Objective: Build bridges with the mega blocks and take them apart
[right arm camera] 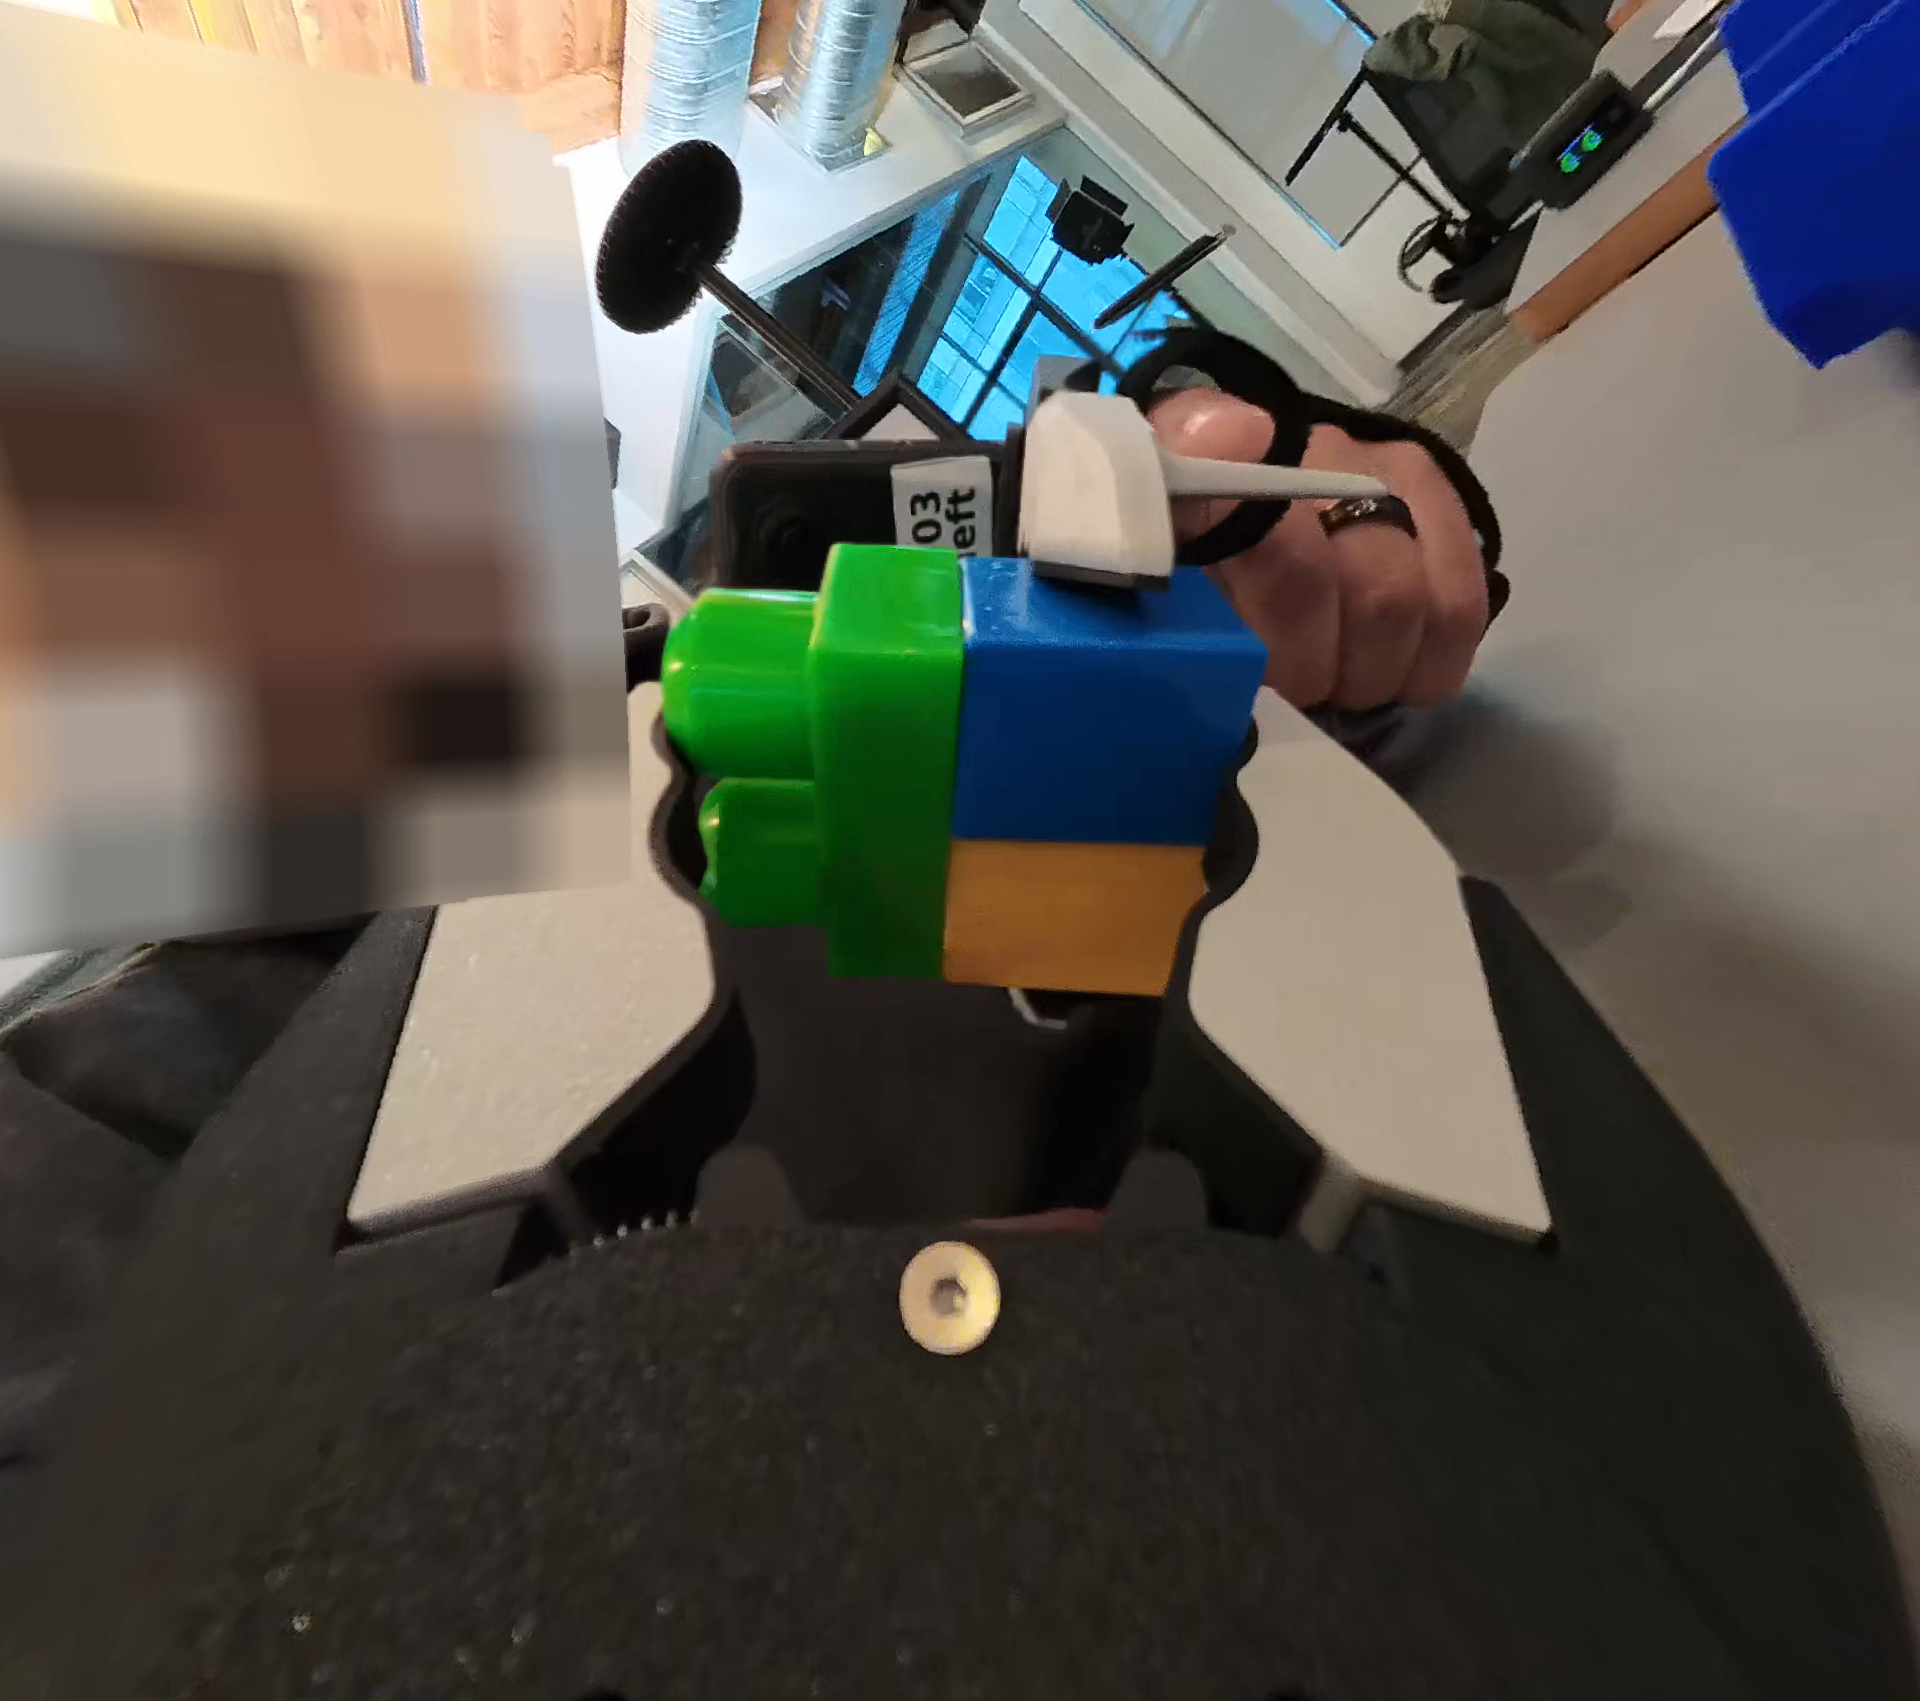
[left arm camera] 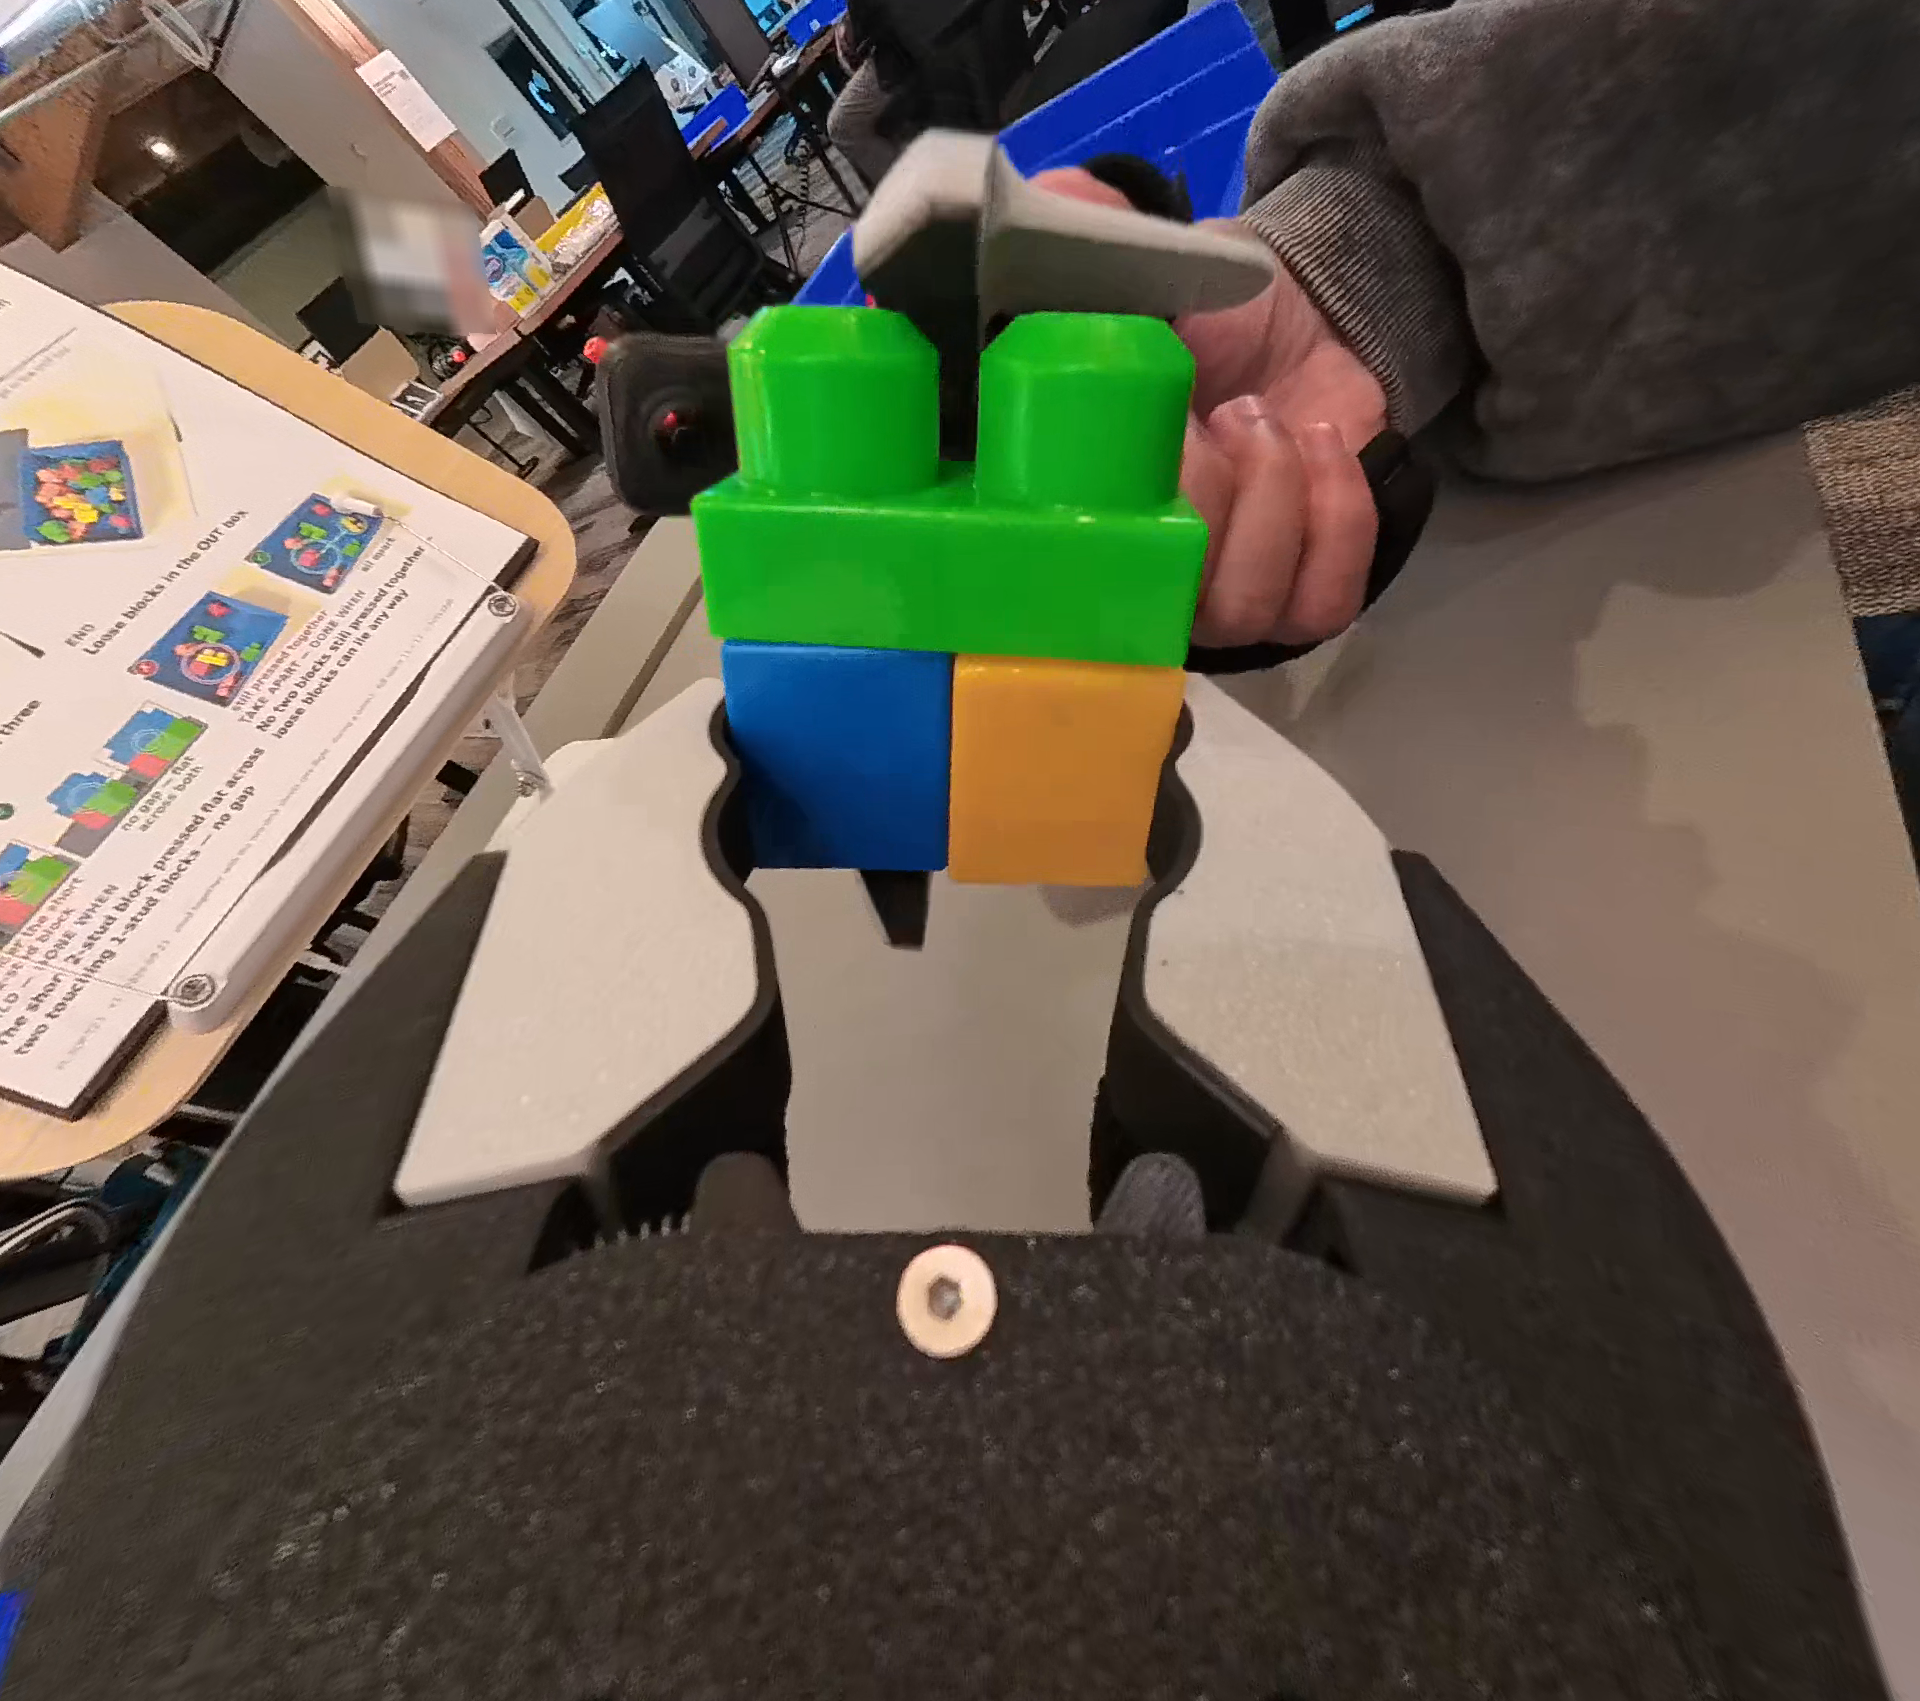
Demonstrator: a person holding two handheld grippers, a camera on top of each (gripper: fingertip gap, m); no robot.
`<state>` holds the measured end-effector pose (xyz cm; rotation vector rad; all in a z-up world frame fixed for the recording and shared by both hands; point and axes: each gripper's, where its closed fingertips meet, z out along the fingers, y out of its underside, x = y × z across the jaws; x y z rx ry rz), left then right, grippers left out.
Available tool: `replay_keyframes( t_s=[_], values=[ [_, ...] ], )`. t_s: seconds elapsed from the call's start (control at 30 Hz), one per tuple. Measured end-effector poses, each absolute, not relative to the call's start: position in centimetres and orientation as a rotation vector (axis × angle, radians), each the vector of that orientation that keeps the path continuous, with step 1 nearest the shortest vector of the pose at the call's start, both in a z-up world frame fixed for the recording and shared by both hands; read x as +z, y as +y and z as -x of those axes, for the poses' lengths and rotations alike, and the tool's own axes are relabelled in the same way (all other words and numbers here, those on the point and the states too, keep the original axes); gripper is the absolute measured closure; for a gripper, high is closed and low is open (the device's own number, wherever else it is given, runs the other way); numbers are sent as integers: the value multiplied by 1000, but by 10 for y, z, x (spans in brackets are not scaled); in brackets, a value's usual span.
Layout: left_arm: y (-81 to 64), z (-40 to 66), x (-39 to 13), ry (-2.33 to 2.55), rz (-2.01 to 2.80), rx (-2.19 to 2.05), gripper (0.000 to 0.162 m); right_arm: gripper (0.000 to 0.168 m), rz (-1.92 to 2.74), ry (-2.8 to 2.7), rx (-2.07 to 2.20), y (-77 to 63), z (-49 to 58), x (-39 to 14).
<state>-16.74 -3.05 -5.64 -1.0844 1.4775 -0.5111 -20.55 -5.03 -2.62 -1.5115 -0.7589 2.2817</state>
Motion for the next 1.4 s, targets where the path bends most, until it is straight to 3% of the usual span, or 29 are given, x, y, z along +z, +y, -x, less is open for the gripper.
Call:
replay_keyframes(
  t_s=[0.73, 0.93, 1.1, 1.4],
  values=[
    [-30, 168, -64, 1499, 1094, -484, 87, 73, 1508, -705, 2286, -50, 206, -32],
    [-30, 174, -58, 1466, 1082, -501, 87, 57, 1662, -750, 2191, -62, 198, -47],
    [-14, 174, -70, 1466, 1163, -401, 88, 68, 1693, -632, 2159, -60, 212, -57],
    [20, 185, -79, 1354, 1349, -327, 88, 78, 1790, -506, 1412, -13, 192, -71]
  ],
)
